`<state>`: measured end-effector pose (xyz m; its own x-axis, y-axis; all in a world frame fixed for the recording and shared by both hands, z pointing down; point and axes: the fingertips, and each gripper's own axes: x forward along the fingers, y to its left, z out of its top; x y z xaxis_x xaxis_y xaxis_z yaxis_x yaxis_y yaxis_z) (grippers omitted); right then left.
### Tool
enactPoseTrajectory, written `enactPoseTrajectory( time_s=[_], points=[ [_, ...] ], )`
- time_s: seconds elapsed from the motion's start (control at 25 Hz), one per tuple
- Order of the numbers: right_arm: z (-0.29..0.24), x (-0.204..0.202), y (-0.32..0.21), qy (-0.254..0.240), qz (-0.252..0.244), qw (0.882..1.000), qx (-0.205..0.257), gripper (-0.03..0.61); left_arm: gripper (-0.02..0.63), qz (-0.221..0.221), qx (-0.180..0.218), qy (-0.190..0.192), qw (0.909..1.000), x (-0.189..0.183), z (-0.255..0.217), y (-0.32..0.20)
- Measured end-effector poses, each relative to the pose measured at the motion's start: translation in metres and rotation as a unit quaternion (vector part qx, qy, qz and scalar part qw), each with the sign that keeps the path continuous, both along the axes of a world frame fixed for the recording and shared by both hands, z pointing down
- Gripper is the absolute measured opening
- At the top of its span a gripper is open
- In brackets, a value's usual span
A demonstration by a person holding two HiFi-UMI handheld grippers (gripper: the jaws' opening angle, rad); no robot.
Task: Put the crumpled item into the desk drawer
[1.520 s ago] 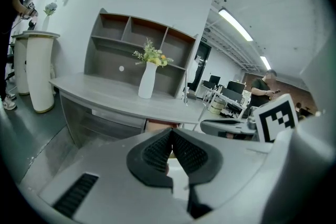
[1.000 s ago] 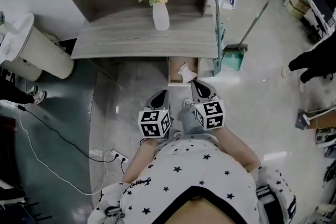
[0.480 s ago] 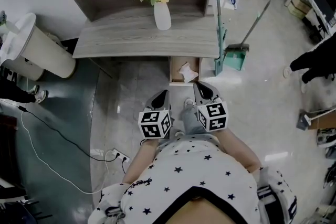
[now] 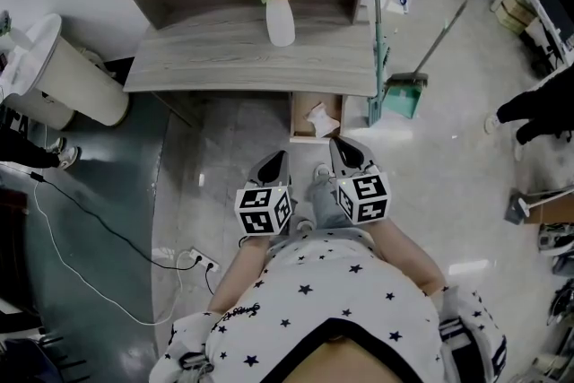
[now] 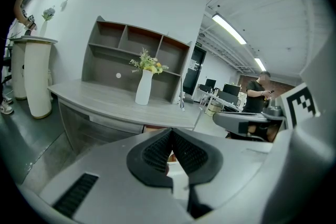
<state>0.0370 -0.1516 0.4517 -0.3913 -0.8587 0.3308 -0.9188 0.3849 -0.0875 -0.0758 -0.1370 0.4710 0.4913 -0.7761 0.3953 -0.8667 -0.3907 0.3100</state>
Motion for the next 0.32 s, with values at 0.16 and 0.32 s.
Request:
enactPoseTrajectory(
  time_s=[0.16,0.32],
  points=[
    [-0.0023,-0.0013,-0.0035,-0.005,-0.001,1.0,0.003,-0.008,0.012,-0.003,0.001,0.0,1.0,-0.0017,-0.0013,-0.0024],
    [-0.0027,-0.0024,-0.005,-0.008,-0.004,1.0,0.002,-0.008,0.012,-0.006,0.001,0.002,1.0,-0.0025,-0.0017,-0.0036]
  ],
)
